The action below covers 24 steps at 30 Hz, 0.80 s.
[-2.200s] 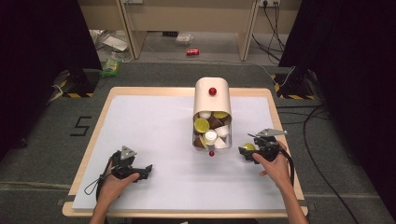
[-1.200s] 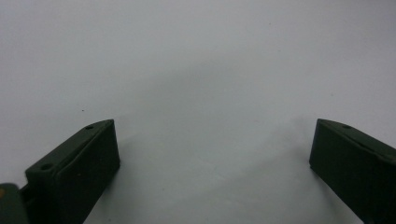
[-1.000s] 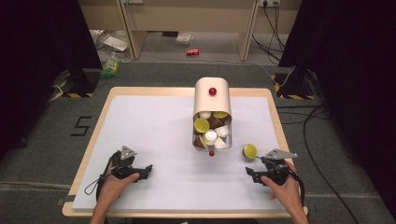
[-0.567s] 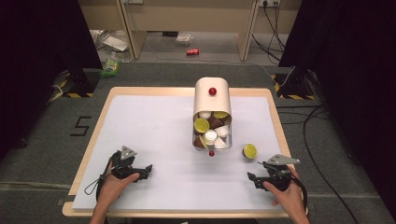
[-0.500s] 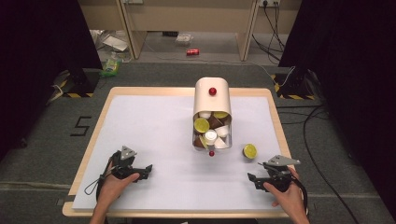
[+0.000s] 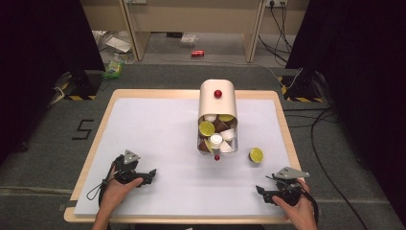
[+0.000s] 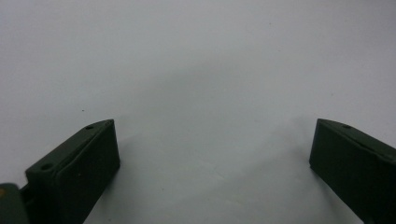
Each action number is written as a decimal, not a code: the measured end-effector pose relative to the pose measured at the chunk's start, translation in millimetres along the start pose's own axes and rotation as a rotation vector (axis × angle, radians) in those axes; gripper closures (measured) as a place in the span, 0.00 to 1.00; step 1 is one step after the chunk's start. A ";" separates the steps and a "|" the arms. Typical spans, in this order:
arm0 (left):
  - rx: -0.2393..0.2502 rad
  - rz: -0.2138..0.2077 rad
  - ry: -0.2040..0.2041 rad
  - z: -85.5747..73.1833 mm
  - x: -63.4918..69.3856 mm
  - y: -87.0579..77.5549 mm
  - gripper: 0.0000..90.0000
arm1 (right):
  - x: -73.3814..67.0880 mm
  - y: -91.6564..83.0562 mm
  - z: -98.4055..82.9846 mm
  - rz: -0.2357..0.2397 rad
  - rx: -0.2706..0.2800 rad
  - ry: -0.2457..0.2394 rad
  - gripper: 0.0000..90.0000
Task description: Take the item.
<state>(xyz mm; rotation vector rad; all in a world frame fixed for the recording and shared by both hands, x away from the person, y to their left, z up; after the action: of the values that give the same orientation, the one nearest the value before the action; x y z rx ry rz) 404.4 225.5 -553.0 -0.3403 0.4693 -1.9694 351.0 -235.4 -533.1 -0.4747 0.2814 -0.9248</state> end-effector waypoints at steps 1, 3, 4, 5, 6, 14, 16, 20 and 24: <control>0.000 0.000 0.000 0.0 0.0 0.0 0.01 | 0.0 -2.0 -2.0 -0.002 -0.002 -0.002 0.20; 0.001 0.001 0.000 0.0 0.1 0.1 0.01 | -0.6 -5.2 -5.0 -0.002 -0.002 -0.001 0.20; 0.001 0.001 0.000 0.0 0.2 0.1 0.01 | -0.9 -6.7 -7.1 -0.003 -0.005 -0.001 0.20; -0.001 0.002 0.001 0.0 0.1 0.0 0.01 | -1.4 -7.4 -8.3 -0.001 -0.007 0.002 0.20; 0.000 0.002 0.000 0.0 0.1 0.0 0.01 | -1.9 -8.3 -9.8 -0.004 -0.011 0.008 0.20; 0.000 0.002 0.001 0.0 0.1 -0.1 0.01 | -3.5 -11.8 -15.6 -0.009 -0.016 0.003 0.19; 0.000 0.001 0.001 0.0 0.2 0.0 0.01 | -4.0 -13.1 -17.0 -0.014 -0.017 -0.003 0.19; -0.001 0.002 0.002 0.0 0.1 -0.1 0.01 | -6.1 -16.5 -20.3 -0.024 -0.018 -0.020 0.18; 0.000 0.003 0.001 0.0 0.2 0.0 0.01 | -7.9 -18.5 -22.4 -0.030 -0.004 -0.027 0.18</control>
<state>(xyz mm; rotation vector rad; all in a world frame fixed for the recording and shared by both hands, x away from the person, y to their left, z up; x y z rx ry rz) 404.3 225.3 -553.0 -0.3383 0.4706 -1.9673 323.9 -244.5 -542.9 -0.4957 0.2526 -0.9462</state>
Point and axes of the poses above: each handheld gripper's, and its own axes: y roughly forward along the jaws, z roughly out of its top, x roughly to its right, the point moved 7 cm from there along y, roughly forward along the jaws, and after that the axes turned 15 degrees about x, right-handed, at the moved point
